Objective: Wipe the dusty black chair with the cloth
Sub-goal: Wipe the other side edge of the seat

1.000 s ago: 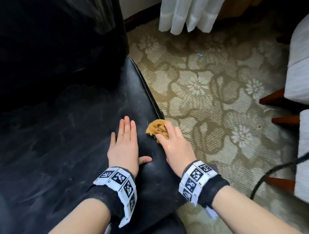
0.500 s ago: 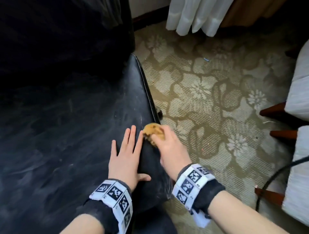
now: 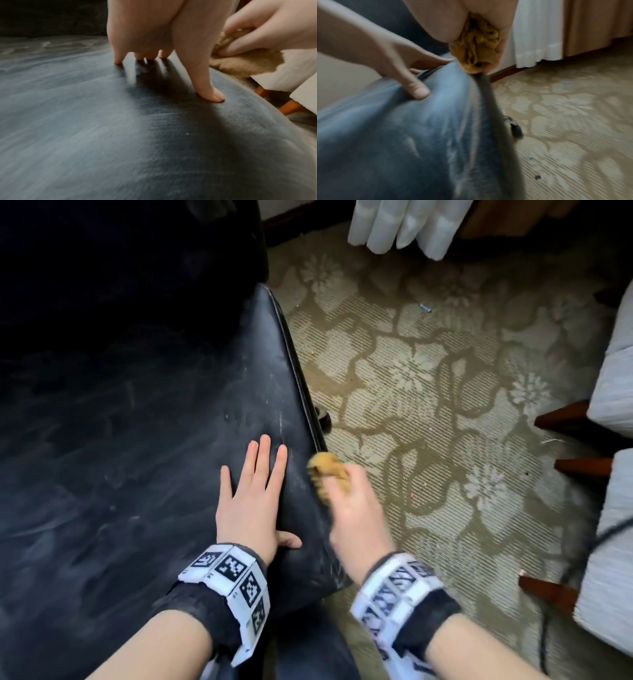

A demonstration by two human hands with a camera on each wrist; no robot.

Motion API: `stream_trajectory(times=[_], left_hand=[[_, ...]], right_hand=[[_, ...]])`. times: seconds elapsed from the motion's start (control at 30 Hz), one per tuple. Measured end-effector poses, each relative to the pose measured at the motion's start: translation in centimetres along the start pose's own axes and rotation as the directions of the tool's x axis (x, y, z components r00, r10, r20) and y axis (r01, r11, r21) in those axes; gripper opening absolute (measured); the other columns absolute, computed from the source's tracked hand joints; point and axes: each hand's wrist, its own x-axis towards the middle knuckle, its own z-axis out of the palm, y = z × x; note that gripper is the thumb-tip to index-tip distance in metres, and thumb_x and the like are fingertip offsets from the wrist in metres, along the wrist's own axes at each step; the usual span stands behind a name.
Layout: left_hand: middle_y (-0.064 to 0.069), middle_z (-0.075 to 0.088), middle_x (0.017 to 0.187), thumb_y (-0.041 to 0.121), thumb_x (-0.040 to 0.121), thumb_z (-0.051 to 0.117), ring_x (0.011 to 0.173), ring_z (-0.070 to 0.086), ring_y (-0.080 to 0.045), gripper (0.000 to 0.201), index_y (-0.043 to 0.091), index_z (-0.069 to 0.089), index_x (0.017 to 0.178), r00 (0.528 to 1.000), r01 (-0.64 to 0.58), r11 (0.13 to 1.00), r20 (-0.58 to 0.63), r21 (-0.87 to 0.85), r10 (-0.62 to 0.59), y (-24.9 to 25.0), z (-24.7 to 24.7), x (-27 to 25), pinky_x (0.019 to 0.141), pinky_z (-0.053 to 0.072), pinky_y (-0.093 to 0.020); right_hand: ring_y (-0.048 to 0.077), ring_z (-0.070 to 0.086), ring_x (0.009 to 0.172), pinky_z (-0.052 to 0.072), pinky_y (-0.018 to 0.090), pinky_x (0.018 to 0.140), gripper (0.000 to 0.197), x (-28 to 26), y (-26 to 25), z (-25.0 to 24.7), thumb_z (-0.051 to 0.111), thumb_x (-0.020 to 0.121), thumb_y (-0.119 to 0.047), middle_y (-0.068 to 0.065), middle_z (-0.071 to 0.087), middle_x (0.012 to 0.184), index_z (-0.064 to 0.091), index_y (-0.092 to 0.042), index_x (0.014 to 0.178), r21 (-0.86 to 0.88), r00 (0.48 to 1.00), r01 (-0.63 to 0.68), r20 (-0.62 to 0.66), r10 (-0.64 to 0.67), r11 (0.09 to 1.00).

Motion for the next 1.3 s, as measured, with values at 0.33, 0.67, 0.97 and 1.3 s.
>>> stream_trajectory(times=[0.33,0.67,0.97,1.3], left_hand=[[0.0,-0.042,0.14,0.063,0.061,0.07,0.141,-0.027,-0.017,0.134,0.023,-0.035,0.133,1.0,-0.001,1.0,0.0,-0.025,0.001,-0.1,0.1,-0.1,0.118,-0.001,-0.047],[-0.001,-0.036,0.149,0.061,0.062,0.072,0.141,-0.027,-0.017,0.133,0.022,-0.027,0.143,1.0,0.011,0.999,0.003,-0.038,-0.011,0.2,-0.2,-0.1,0.118,-0.001,-0.046],[-0.001,-0.031,0.152,0.06,0.061,0.073,0.141,-0.026,-0.016,0.134,0.024,-0.024,0.144,1.0,0.015,0.999,0.004,-0.047,-0.015,0.1,0.0,0.0,0.118,-0.002,-0.046],[-0.001,-0.03,0.153,0.06,0.059,0.074,0.141,-0.025,-0.015,0.135,0.024,-0.024,0.144,0.999,0.031,0.997,-0.015,-0.064,-0.032,0.3,-0.3,0.3,0.118,-0.001,-0.046]], right_hand=[[0.026,0.054,0.076,0.052,0.025,0.042,0.023,-5.9,2.1,1.9,0.048,0.07,-0.004,0.015,0.047,0.114,0.063,-0.013,0.084,-0.201,0.985,0.037,0.175,-0.002,0.979],[0.032,0.058,0.089,0.057,0.034,0.058,0.032,-1.1,-0.5,0.5,0.039,0.073,-0.002,0.021,0.053,0.123,0.06,-0.011,0.095,-0.149,0.998,-0.016,0.053,0.024,0.989],[0.023,0.058,0.078,0.052,0.019,0.042,0.037,-9.8,7.4,2.7,0.072,0.049,-0.003,0.017,0.06,0.113,0.06,-0.017,0.081,-0.296,0.879,0.199,0.475,-0.037,0.934],[0.028,0.062,0.087,0.058,0.03,0.054,0.05,-6.6,3.3,2.1,0.065,0.047,0.004,0.016,0.045,0.122,0.043,-0.02,0.085,0.025,0.968,0.154,0.196,-0.156,0.988]])
